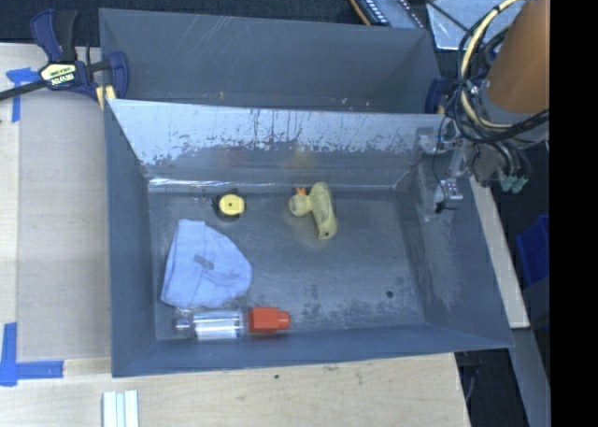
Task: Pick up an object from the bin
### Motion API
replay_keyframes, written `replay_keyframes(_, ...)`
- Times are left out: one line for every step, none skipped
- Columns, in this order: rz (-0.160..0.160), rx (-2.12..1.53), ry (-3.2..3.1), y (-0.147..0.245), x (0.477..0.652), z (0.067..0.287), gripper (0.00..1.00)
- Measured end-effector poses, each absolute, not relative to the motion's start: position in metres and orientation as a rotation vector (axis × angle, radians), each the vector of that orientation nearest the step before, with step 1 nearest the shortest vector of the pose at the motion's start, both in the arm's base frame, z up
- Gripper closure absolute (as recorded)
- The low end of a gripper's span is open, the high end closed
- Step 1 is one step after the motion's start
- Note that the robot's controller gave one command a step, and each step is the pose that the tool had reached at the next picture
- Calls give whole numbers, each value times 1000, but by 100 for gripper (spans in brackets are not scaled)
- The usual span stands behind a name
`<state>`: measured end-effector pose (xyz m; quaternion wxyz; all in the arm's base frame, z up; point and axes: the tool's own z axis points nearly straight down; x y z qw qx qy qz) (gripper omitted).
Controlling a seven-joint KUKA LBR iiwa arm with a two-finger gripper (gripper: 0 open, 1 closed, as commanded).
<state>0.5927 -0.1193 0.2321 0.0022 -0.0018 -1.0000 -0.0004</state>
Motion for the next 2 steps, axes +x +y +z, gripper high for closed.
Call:
replay_keyframes(1, 0, -3146, -119, 594, 238, 0)
replay_keyframes(0, -57, -3143, -90, 548, 150, 0)
